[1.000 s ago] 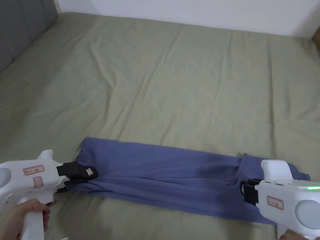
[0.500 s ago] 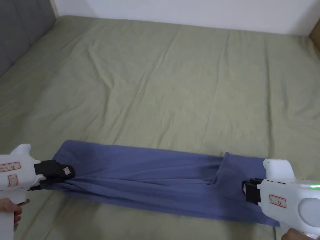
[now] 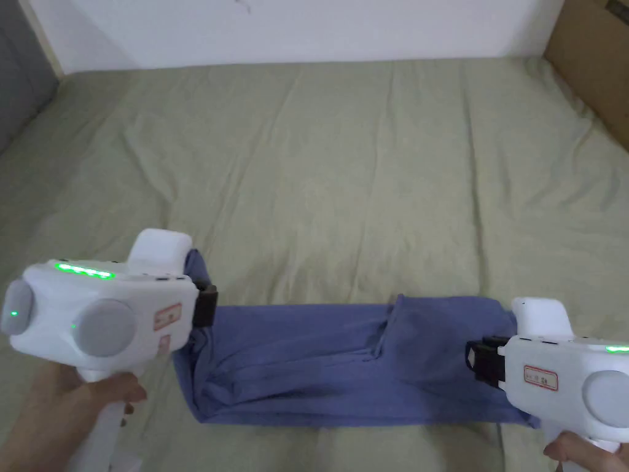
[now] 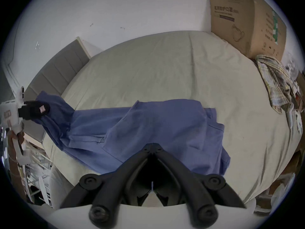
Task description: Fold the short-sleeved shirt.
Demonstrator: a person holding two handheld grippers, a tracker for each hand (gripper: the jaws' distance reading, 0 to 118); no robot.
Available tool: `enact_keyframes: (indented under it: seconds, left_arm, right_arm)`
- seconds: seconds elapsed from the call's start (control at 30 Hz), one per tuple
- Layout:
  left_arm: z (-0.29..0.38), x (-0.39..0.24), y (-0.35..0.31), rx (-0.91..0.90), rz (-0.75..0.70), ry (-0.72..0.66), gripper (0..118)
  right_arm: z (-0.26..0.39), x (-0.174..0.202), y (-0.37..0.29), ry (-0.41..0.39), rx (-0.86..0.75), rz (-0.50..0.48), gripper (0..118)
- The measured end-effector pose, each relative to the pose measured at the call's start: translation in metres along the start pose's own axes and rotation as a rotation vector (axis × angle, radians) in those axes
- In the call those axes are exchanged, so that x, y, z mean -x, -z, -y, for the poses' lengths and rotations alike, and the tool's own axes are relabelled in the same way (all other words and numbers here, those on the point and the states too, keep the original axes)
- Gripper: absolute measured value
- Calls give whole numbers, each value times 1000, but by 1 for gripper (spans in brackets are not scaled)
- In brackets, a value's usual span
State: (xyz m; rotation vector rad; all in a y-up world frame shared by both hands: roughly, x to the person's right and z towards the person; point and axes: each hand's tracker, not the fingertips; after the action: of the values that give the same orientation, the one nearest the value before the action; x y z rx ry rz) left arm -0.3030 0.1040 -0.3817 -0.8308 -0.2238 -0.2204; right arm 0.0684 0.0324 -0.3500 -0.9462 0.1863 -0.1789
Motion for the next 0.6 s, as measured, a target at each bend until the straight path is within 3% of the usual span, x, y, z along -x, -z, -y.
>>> enact_keyframes:
  seconds: [0.1, 0.2, 0.23, 0.27, 0.33, 0.37, 0.47, 0.6]
  left_arm:
    - [-1, -51, 28, 5, 81, 181, 6]
    - [1, -108, 44, 52, 205, 239, 7]
    - [4, -117, 55, 65, 220, 244, 14]
    - [7, -123, 63, 76, 237, 218, 32]
    - [15, -121, 86, 139, 231, 177, 99]
    - [18, -119, 87, 142, 274, 150, 110]
    - [22, -96, 86, 146, 420, 9, 110]
    - [17, -63, 69, 141, 426, -157, 107]
  right_arm:
    - [3, -13, -8, 34, -15, 18, 0]
    - [5, -25, -17, 81, -22, 7, 0]
    - [6, -29, -19, 86, -26, 10, 0]
    - [7, -31, -20, 88, -28, 14, 0]
    - [9, -39, -20, 88, -26, 42, 0]
    - [10, -41, -20, 88, -25, 48, 0]
    - [14, -51, -16, 117, -19, 48, 0]
    - [15, -49, -18, 124, -20, 47, 0]
